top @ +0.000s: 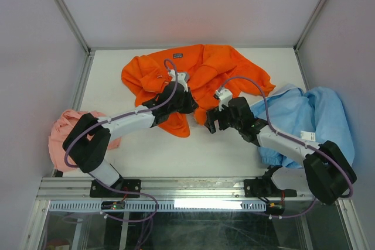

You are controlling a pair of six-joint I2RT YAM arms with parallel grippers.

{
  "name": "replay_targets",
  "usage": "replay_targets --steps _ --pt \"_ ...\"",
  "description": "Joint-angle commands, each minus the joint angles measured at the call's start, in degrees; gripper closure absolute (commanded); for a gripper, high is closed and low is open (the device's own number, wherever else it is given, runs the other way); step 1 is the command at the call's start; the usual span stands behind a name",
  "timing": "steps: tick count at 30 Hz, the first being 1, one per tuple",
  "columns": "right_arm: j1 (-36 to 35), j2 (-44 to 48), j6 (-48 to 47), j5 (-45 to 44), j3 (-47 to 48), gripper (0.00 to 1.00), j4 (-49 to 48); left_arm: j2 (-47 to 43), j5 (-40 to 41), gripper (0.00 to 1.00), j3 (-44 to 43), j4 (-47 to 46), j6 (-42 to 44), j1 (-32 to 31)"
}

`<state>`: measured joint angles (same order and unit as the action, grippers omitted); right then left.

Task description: Zip up the jacket

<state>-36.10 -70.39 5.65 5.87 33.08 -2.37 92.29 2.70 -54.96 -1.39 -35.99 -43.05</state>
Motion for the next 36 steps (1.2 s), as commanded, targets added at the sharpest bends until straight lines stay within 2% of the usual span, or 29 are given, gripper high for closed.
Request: replay_targets --steps 1,5,12,15,19,26,28,32,36 --pt "-1.93 0.06 -8.79 1.59 3.73 0.12 -6.29 -4.46 -2.40 1.00 -4.25 4.36 5.28 0.13" --pt "-2.67 -1.24 -10.49 4.18 4.72 0.12 -7.73 -5.40 -4.11 1.00 -5.39 6.25 6.28 0.14" --pt "-2.99 -4.78 -10.26 3.72 0.46 0.09 -19.02 -6.62 -8.29 1.00 -6.41 6.77 6.71 0.15" --pt "-2.94 -6.88 -10.39 5.85 -0.07 0.14 -22.12 -7.46 -9.09 1.00 -6.41 6.75 7.17 0.15" --pt "-2.86 -8.44 -10.36 7.97 -0.37 0.35 -24.24 -8.07 -9.49 1.00 -6.79 6.86 8.01 0.15" --pt "-2.79 -8.04 -8.06 12.08 -0.61 0.98 -25.65 -7.39 -12.25 1.00 -8.78 7.26 8.01 0.74" --pt "-2.42 -7.64 -6.92 13.21 -1.14 1.00 -26.08 -8.01 -12.31 1.00 -8.70 7.40 7.94 1.11" --pt "-1.10 -6.88 -2.94 18.86 0.33 1.00 -23.99 -9.94 -9.86 0.64 -6.85 7.16 7.78 1.52" --pt "0.87 -6.84 0.07 22.40 3.45 1.00 -18.60 -15.96 -9.35 0.45 -1.75 4.50 7.94 1.88"
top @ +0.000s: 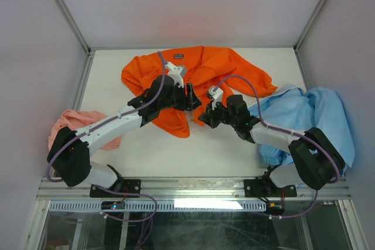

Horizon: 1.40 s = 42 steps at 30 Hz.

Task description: Zip up the jacket

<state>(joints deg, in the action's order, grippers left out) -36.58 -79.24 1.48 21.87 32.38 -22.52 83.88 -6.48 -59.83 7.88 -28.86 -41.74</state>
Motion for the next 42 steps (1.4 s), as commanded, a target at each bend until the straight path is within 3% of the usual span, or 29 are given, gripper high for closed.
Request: replay_targets --steps 1,6,7,9,16,21,28,34,36,39,42 --pt "2.12 1.88 4.25 6.40 4.92 1.00 2.91 -8.94 -0.33 0.43 4.86 -5.80 1.02 0.63" --pt "4.78 1.48 4.25 6.40 7.51 1.00 7.52 -14.50 -4.42 0.32 14.82 -13.67 1.62 0.69" --pt "4.96 1.46 9.03 15.00 7.73 1.00 7.96 -14.89 -5.93 0.31 16.24 -15.52 1.59 0.67" --pt "5.18 1.32 10.76 18.55 8.39 1.00 8.97 -14.87 -8.57 0.29 18.24 -19.31 1.80 0.64" --pt "5.59 1.04 11.68 21.62 9.69 1.00 11.17 -9.39 -9.73 0.31 18.30 -25.11 5.56 0.80" --pt "6.31 1.56 12.75 22.70 9.98 1.00 12.14 -5.23 -13.71 0.44 15.94 -24.35 7.58 1.03" --pt "7.95 2.16 13.05 23.90 10.08 1.00 12.22 -6.03 -15.83 0.63 17.83 -24.75 7.51 1.04" --pt "8.11 3.01 13.03 24.36 10.00 1.00 12.02 -6.05 -18.31 1.00 17.36 -25.19 5.19 1.07" --pt "8.23 4.94 13.04 23.13 9.03 0.90 11.95 -6.52 -18.41 1.00 16.60 -24.20 2.12 1.45" --pt "8.34 10.10 11.84 20.43 6.73 0.65 12.49 -7.87 -19.00 1.00 15.54 -21.93 -3.72 3.35" --pt "8.22 15.20 11.09 18.25 4.31 0.51 12.45 -8.15 -22.99 1.00 15.03 -21.43 -8.70 5.63"
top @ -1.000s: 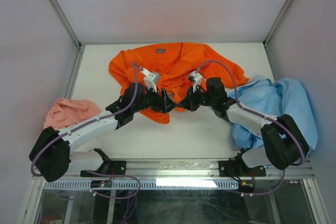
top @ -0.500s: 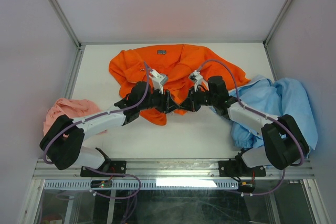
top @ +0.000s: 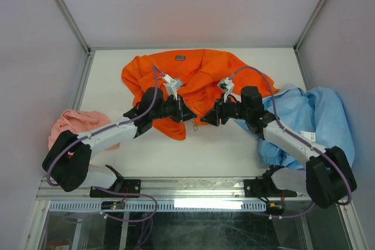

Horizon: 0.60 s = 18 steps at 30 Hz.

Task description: Zip up the jacket

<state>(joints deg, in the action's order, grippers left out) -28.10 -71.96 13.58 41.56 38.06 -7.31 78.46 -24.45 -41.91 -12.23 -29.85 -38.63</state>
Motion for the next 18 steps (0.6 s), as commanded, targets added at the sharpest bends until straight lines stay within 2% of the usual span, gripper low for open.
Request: replay_targets --steps 1,4,9,18 --pt "-0.32 9.22 -0.87 -1.93 -2.29 0.47 -3.25 -2.74 -6.78 1.00 -2.83 -1.74 -8.90 3.05" --pt "-0.69 11.69 -0.18 -2.79 -5.11 0.40 -5.67 -2.85 -10.20 1.00 -3.18 -1.93 -10.95 3.42" --pt "-2.49 12.47 2.75 -3.18 -9.58 0.31 -12.82 -3.41 -11.37 1.00 -4.27 -0.36 -12.44 3.67" --pt "-3.08 8.30 1.99 -5.85 -12.21 0.26 -24.82 -2.48 -15.89 1.00 -5.41 -0.18 -12.78 3.70"
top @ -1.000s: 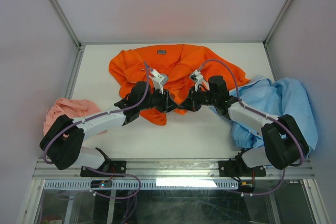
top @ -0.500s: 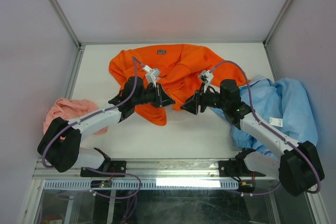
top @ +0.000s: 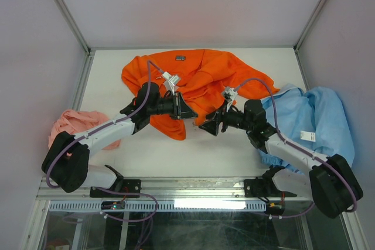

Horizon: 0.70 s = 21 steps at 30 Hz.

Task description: Zip up the jacket

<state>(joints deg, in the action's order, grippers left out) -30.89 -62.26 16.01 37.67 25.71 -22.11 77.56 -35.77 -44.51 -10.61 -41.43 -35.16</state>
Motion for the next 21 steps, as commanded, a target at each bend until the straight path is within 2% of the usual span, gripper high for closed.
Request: replay_targets --steps 1,5,11,17,21 --pt "-0.27 -1.94 -0.45 -2.40 0.18 0.25 -10.79 -1.45 -4.87 1.00 -2.91 -1.86 -1.20 0.19" --pt "-0.22 -3.58 -0.28 -0.80 0.10 0.22 -14.06 -1.48 -5.10 1.00 -2.93 -1.84 -1.19 0.18" --pt "-0.25 -5.99 -0.16 4.14 -0.09 0.27 -17.65 -1.59 -5.82 1.00 -3.18 -2.39 -0.63 0.18" --pt "-0.06 -7.50 -0.28 4.54 -1.04 0.27 -20.44 -1.59 -7.20 1.00 -3.59 -2.31 0.69 0.22" --pt "-0.02 -8.34 0.14 8.17 -0.24 0.30 -21.91 -1.44 -7.85 1.00 -3.72 -1.78 1.91 0.18"
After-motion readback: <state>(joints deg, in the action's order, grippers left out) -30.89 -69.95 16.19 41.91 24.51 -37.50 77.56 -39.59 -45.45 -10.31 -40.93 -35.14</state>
